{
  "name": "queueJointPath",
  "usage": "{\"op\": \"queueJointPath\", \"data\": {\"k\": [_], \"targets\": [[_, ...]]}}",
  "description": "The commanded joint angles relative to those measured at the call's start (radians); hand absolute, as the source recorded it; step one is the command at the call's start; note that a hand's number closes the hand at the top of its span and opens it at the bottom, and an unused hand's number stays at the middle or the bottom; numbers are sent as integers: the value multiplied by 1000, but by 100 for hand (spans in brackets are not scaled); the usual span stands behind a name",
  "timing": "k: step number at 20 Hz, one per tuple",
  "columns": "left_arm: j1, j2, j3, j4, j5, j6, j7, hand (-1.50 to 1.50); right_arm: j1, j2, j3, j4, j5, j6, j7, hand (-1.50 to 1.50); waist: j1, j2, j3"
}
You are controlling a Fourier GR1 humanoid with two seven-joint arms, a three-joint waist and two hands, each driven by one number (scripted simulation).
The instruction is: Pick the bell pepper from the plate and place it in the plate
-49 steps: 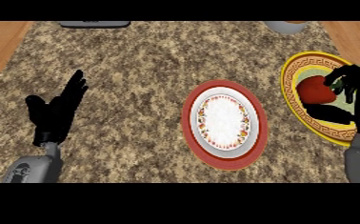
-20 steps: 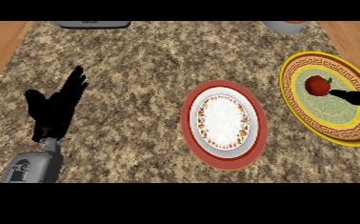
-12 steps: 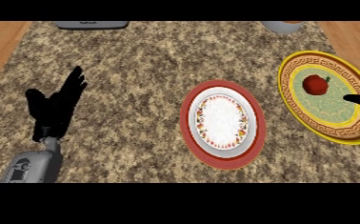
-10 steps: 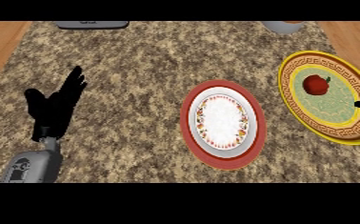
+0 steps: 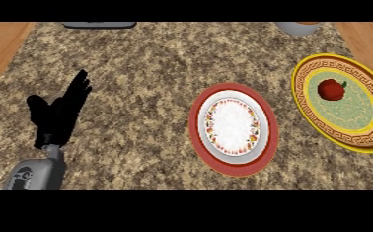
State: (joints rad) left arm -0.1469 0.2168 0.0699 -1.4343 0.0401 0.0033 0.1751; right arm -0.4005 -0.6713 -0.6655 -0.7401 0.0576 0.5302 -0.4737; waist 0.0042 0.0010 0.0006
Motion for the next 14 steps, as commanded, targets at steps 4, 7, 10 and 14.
{"op": "queueJointPath", "data": {"k": [4,7,10,14], "targets": [[3,-10,6,-16,-7,-7,15,0,-6,-138,-3,197,1,43,-140,-150,5,2,1],[9,-29,4,8,-15,-6,-29,0,-22,-136,44,286,51,-16,-227,-150,8,3,1],[-65,8,44,88,-9,-23,-41,0,-39,-163,41,378,57,-14,-280,-150,11,7,2],[32,-9,20,-12,-8,-34,-21,0,-35,-229,69,425,78,-7,-284,-150,16,5,2]]}}
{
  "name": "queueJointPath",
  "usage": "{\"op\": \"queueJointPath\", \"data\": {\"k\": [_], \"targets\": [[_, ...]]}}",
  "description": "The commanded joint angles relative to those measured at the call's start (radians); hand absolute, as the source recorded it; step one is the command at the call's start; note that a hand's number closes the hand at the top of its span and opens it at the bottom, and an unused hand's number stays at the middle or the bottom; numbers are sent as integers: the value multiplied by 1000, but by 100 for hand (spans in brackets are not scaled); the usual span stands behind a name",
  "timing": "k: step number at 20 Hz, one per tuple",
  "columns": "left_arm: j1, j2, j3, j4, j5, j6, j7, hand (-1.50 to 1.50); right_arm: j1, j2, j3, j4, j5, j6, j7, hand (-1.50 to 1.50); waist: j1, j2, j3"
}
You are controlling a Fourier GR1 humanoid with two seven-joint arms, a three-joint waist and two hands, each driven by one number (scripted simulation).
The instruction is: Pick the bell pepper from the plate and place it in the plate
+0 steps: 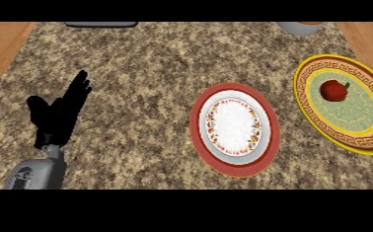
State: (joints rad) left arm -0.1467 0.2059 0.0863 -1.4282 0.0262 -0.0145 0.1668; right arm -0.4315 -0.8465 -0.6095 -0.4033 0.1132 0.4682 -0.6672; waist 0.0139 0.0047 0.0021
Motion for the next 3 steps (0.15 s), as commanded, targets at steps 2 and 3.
{"op": "queueJointPath", "data": {"k": [2,3], "targets": [[-48,3,-3,-19,-15,15,57,0,31,-31,29,84,33,42,-144,-150,1,2,1],[-74,25,41,76,23,-30,-12,0,28,-16,32,105,38,23,-163,-150,1,5,2]]}}
